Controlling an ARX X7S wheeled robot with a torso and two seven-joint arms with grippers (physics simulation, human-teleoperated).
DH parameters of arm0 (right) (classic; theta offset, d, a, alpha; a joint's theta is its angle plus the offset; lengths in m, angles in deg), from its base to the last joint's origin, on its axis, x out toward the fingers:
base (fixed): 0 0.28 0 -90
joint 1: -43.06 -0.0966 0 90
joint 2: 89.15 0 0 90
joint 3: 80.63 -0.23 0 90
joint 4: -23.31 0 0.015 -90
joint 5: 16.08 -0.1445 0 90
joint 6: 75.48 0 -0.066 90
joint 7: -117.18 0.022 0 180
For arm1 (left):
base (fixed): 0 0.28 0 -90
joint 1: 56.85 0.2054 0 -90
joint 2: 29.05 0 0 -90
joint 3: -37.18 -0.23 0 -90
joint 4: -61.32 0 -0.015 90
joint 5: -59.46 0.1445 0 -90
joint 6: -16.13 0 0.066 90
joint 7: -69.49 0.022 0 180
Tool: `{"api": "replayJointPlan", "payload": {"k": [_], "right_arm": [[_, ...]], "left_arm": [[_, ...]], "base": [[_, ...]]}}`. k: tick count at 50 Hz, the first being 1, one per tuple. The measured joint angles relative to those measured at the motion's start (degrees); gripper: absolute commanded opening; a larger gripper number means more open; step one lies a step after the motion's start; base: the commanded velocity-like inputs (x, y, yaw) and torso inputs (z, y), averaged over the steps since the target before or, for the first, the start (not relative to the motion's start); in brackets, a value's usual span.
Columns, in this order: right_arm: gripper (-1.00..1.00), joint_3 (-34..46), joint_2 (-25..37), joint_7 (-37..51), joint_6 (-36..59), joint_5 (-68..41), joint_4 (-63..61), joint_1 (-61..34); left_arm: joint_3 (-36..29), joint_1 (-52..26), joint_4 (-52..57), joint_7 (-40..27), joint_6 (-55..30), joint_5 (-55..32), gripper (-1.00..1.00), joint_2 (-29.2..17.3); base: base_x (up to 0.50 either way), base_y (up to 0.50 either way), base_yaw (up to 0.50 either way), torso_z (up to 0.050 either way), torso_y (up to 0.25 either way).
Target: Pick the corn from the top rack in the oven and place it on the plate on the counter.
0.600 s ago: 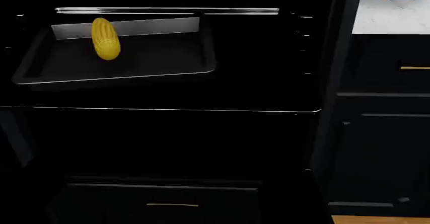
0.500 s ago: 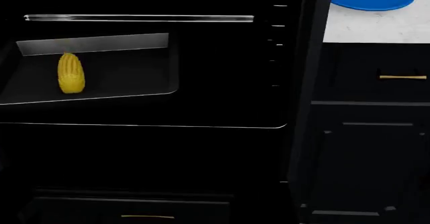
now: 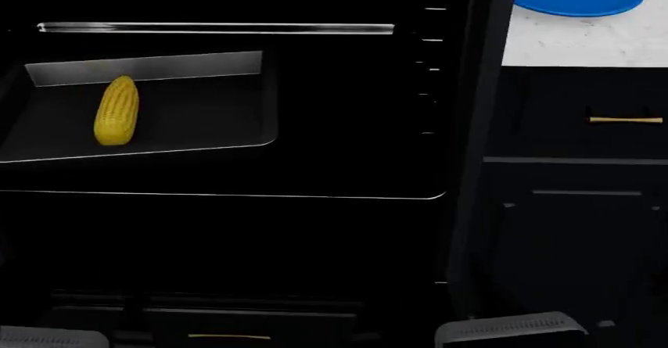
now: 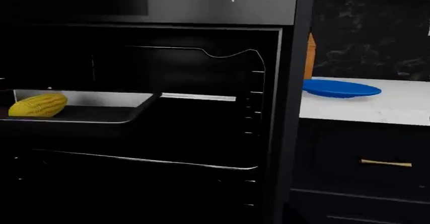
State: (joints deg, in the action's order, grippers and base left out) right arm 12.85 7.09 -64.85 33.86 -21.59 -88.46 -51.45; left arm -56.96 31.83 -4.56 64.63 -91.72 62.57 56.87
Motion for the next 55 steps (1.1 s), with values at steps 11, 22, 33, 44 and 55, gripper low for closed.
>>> {"api": "replayJointPlan", "payload": {"k": [11,22,33,44,55], "right_arm": [[1.0,1.4,2.0,0.9,7.6,0.3,-7.2,-3.5],[1.0,1.9,3.1,1.7,9.2,0.3,-9.7,-4.0],[1.0,2.1,3.6,2.2,9.4,0.0,-10.5,-4.0],[1.0,2.5,4.1,2.5,9.1,-0.5,-10.7,-4.0],[1.0,2.7,4.6,2.6,8.9,-1.3,-10.3,-4.2]], "left_arm": [[-0.1,-3.1,8.8,-0.4,-8.3,0.3,1.0,-1.5],[-1.0,-4.2,11.8,-1.3,-11.2,1.0,1.0,-2.7],[-1.8,-4.6,12.6,-2.0,-12.0,1.0,1.0,-3.5],[-2.2,-4.9,12.8,-2.5,-12.4,0.7,1.0,-4.2],[-2.6,-5.0,12.8,-3.0,-13.0,0.0,1.0,-4.7]], "base": [[0.0,0.31,0.0,0.0,0.0],[0.03,0.5,0.0,0.0,0.0],[0.27,0.48,0.0,0.0,0.0],[0.43,0.19,0.0,0.0,0.0],[0.0,0.0,0.0,0.0,0.0]]}}
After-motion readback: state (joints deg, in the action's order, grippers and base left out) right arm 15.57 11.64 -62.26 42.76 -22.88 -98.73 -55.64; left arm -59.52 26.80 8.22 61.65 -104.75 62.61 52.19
